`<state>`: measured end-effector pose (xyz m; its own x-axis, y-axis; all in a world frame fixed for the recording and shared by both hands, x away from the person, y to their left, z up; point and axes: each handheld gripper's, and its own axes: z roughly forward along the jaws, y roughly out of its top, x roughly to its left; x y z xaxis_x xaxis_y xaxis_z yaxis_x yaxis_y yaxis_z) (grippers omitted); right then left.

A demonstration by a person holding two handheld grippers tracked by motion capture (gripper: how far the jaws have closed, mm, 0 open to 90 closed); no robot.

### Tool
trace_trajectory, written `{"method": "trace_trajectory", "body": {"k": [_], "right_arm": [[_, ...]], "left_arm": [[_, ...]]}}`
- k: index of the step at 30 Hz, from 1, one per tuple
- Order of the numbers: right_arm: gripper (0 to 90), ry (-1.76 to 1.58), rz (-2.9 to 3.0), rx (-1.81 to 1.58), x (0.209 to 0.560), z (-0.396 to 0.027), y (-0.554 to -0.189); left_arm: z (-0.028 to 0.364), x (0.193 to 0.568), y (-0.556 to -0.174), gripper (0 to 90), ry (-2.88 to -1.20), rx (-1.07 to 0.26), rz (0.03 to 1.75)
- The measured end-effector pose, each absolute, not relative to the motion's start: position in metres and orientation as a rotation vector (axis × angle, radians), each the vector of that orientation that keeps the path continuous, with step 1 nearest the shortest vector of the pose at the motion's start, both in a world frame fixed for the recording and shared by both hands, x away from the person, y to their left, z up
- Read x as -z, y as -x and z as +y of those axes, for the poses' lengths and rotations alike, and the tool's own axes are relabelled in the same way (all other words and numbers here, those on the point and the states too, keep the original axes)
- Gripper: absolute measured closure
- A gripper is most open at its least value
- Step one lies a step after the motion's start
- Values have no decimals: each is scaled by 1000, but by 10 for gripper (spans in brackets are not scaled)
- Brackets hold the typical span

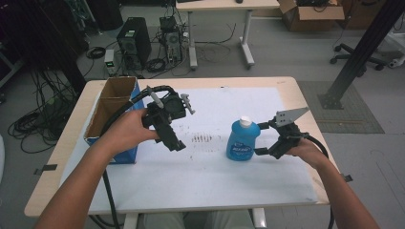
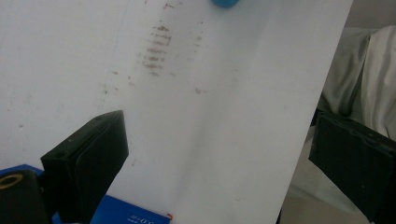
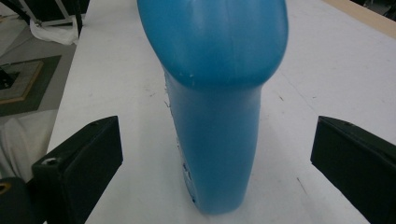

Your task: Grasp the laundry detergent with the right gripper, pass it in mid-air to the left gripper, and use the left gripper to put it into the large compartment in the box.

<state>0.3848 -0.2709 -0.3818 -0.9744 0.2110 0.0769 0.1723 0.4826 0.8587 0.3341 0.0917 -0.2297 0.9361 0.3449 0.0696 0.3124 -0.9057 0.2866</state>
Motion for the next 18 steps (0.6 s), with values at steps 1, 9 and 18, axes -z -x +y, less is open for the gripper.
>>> {"method": "trace_trajectory", "body": {"k": [1,9,18], "right_arm": [[20,-344,2672,-1541,383,-269,-385],[21,-327,2679,-1536,388,-257,-386],[20,-309,2681,-1538,391,-245,-387]], "left_arm": [[92,230,-334,48,-2820,-172,488],[94,230,-334,48,-2816,-174,497],[95,230,-333,48,-2820,-174,501]]}}
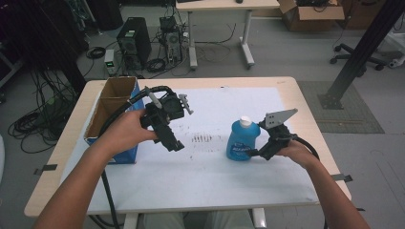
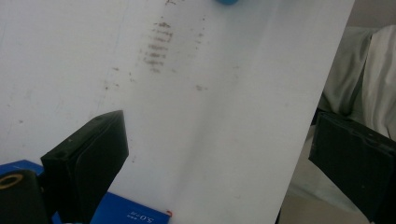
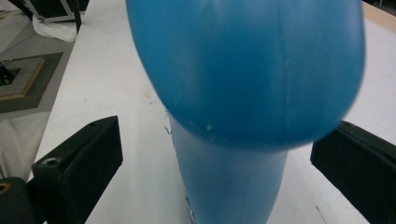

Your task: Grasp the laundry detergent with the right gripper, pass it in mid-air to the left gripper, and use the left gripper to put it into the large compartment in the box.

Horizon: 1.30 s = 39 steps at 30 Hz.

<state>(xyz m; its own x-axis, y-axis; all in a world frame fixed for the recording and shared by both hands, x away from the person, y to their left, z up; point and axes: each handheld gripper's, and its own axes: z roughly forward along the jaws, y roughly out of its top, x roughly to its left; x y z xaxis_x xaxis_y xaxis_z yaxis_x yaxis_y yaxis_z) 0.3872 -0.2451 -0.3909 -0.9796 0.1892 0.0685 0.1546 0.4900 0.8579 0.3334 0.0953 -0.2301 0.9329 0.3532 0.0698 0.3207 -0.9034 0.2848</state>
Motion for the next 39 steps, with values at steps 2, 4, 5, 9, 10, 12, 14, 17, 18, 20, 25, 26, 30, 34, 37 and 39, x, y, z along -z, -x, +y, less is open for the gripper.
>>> {"method": "trace_trajectory", "body": {"k": [2,4,5,9,10,12,14,17,18,20,25,26,30,34,37,39], "right_arm": [[20,-309,2678,-1537,391,-244,-388],[20,-311,2673,-1546,392,-243,-388],[20,-312,2669,-1549,392,-243,-388],[21,-317,2670,-1542,395,-241,-388],[22,-313,2667,-1547,395,-240,-388],[31,-304,2662,-1554,395,-238,-388],[34,-299,2662,-1552,395,-236,-388],[43,-302,2661,-1547,396,-234,-389],[57,-297,2659,-1549,396,-234,-389],[82,-294,2656,-1556,396,-233,-389],[130,-290,2664,-1559,397,-233,-390],[142,-289,2667,-1564,397,-233,-390],[173,-284,2662,-1569,396,-234,-390],[202,-285,2667,-1574,395,-236,-391],[229,-282,2664,-1579,395,-236,-391],[254,-274,2662,-1578,394,-236,-391]], "left_arm": [[96,230,-333,49,-2821,-176,503],[96,229,-333,48,-2818,-178,504],[96,229,-334,48,-2818,-180,501],[97,229,-333,49,-2817,-179,505],[97,229,-333,49,-2817,-179,504],[97,229,-333,49,-2816,-181,502],[97,229,-332,49,-2816,-182,503],[97,229,-332,48,-2817,-182,502],[97,229,-332,49,-2816,-182,507],[97,229,-332,49,-2815,-182,507],[98,230,-333,49,-2814,-182,502],[98,230,-333,49,-2814,-181,502],[98,230,-333,49,-2812,-180,505],[97,230,-333,49,-2811,-181,506],[97,229,-334,49,-2814,-179,499],[97,229,-334,49,-2809,-180,503]]}}
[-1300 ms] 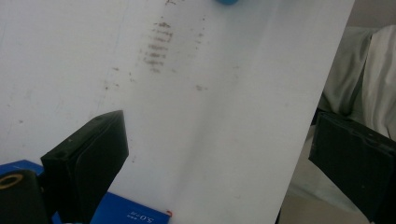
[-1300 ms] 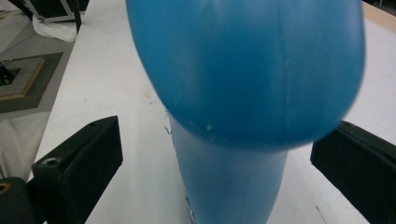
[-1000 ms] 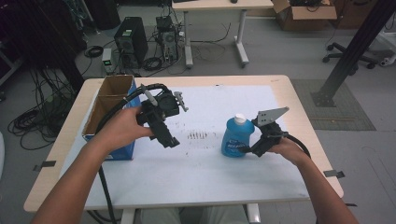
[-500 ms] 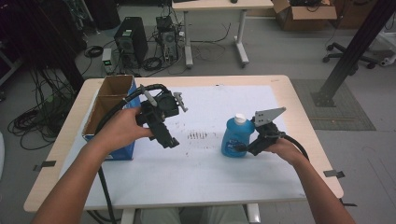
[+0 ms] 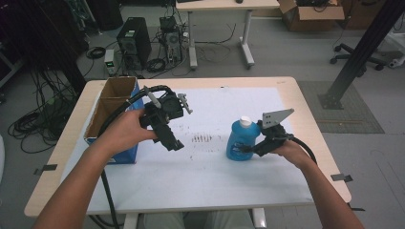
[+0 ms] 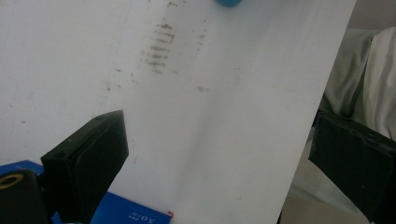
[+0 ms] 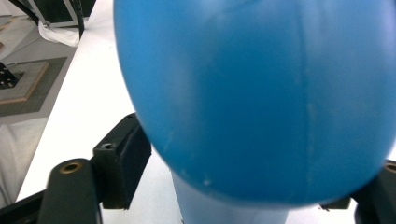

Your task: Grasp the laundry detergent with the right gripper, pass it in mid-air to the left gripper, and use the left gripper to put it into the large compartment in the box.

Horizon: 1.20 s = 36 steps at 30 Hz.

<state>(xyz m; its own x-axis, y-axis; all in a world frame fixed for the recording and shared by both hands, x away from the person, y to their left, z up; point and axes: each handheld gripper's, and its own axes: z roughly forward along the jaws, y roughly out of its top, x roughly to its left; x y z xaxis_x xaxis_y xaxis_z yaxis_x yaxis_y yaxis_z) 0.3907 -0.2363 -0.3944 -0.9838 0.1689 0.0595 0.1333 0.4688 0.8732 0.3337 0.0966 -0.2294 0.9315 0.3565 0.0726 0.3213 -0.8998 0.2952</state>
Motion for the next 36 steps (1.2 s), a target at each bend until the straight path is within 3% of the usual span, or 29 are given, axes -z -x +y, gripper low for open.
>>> {"method": "trace_trajectory", "body": {"k": [15,36], "right_arm": [[406,-255,2640,-1585,395,-239,-390],[444,-210,2616,-1649,385,-241,-388]], "left_arm": [[99,230,-334,48,-2807,-182,507],[100,226,-333,49,-2798,-193,500]]}}
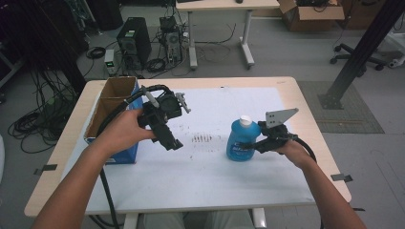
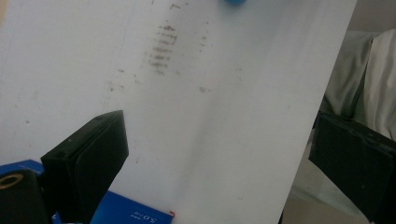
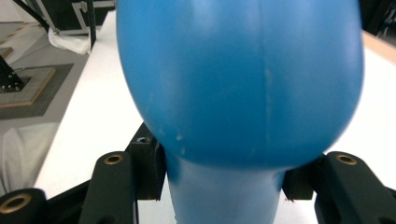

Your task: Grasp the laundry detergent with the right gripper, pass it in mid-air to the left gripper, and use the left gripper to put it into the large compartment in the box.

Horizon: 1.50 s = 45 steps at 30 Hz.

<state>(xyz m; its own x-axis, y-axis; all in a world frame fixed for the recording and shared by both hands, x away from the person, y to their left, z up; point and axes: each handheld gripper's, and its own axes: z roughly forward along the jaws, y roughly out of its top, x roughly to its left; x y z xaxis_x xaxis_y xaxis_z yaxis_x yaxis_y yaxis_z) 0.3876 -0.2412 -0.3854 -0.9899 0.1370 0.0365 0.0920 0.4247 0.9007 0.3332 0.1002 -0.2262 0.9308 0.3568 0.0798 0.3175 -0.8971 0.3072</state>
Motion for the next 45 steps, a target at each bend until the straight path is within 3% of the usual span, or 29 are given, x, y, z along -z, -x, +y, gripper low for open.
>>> {"method": "trace_trajectory", "body": {"k": [15,30,45], "right_arm": [[446,-147,2540,-1644,317,-251,-365],[445,-172,2550,-1598,299,-247,-336],[445,-114,2583,-1629,293,-213,-323]], "left_arm": [[87,201,-329,49,-2807,-230,442],[49,175,-329,47,-2846,-212,255],[21,155,-330,46,-2863,-148,114]]}}
